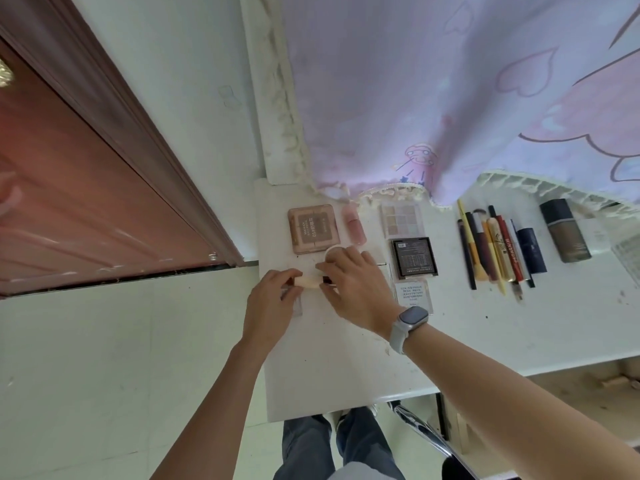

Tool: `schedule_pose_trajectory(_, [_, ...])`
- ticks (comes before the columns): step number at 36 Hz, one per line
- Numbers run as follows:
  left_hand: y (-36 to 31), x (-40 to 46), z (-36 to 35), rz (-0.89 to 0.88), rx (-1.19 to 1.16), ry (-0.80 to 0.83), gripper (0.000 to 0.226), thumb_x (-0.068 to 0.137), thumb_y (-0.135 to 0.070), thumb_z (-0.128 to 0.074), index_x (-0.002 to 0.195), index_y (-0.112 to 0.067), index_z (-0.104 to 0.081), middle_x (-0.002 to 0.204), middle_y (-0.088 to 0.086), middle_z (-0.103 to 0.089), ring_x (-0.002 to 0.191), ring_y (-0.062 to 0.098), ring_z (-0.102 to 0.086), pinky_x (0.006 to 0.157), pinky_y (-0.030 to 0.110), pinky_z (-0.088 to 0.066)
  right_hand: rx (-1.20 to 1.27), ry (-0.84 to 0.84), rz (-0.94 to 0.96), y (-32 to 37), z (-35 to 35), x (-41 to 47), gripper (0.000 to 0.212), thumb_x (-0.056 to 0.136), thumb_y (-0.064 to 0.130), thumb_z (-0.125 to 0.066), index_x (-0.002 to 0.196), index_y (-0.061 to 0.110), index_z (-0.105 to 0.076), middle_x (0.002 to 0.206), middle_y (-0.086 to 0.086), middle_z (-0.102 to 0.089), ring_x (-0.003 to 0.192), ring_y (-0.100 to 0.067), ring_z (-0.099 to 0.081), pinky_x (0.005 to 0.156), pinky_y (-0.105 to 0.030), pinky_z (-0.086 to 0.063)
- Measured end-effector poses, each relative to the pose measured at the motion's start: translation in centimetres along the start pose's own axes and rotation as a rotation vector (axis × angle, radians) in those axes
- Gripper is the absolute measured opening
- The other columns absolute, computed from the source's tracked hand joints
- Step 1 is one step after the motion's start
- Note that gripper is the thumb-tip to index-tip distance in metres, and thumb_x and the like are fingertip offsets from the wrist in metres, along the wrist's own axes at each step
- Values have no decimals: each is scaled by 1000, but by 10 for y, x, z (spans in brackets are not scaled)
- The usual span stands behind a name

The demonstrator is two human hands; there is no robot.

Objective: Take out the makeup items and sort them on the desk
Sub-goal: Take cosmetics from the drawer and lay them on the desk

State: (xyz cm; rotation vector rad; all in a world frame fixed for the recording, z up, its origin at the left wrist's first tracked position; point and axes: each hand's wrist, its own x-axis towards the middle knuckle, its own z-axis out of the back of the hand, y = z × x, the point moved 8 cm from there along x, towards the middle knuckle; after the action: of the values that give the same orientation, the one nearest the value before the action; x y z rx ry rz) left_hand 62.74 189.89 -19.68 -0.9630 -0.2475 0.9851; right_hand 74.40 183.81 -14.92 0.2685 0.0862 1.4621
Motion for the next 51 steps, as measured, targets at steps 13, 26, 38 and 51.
schedule_pose_trajectory(13, [-5,-1,10,115,-241,-199,27,89,-10,-62,115,-16,-64,102,1,-61,90,9,-55,76,5,-35,370,-182,-264,-37,25,-27,28,87,22,-51,106,4,-63,95,-6,-58,83,-24,-51,73,-31,-46])
schedule_pose_trajectory(26, [-25,12,-14,102,-60,-147,38,87,-8,-62,125,-12,-57,123,5,-52,110,18,-51,89,20,-36,308,-190,-940,-174,32,-107,22,94,19,-51,110,6,-59,92,-10,-60,84,-25,-56,67,-31,-41])
schedule_pose_trajectory(38, [-46,6,-29,-44,16,-205,35,83,-9,-69,117,-14,-61,130,1,-40,120,17,-37,94,21,-34,386,-34,-721,-128,13,5,34,90,21,-58,120,5,-60,114,-13,-61,104,-28,-57,92,-30,-39])
schedule_pose_trajectory(51, [-58,-1,-53,-450,560,-145,58,76,-19,-73,127,-21,-46,134,1,-52,123,25,-40,89,47,-41,352,87,-579,-107,5,9,34,96,10,-41,125,4,-56,117,-17,-58,102,-32,-57,90,-38,-44])
